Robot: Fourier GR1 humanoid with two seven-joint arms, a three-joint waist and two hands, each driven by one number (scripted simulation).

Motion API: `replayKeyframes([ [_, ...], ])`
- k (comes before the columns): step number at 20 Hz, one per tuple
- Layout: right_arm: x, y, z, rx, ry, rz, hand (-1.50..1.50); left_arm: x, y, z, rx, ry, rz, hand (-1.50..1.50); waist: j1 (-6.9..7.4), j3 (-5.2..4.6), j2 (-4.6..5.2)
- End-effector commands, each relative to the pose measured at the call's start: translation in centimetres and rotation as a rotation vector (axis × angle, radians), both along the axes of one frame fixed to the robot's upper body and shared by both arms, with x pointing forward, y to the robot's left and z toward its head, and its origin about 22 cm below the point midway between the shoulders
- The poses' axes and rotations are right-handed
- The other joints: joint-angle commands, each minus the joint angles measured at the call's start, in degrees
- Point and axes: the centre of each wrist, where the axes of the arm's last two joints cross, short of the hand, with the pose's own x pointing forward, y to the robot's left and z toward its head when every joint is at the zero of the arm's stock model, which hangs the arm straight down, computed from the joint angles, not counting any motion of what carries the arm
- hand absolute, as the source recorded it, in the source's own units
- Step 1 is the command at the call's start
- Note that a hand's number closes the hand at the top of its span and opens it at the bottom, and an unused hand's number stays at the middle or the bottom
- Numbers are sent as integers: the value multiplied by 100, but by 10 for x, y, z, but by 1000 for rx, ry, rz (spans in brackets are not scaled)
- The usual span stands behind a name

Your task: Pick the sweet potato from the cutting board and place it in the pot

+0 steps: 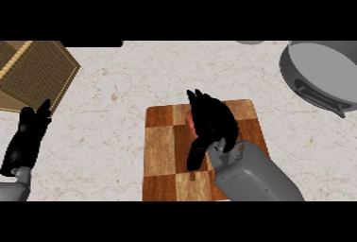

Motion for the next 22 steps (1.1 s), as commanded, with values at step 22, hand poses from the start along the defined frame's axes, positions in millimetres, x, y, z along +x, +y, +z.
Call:
replayKeyframes([
  [22,30,16,-53,-133,128,-115,-150,0,-19,6,-2,-1,-16,0,58,4,9],
])
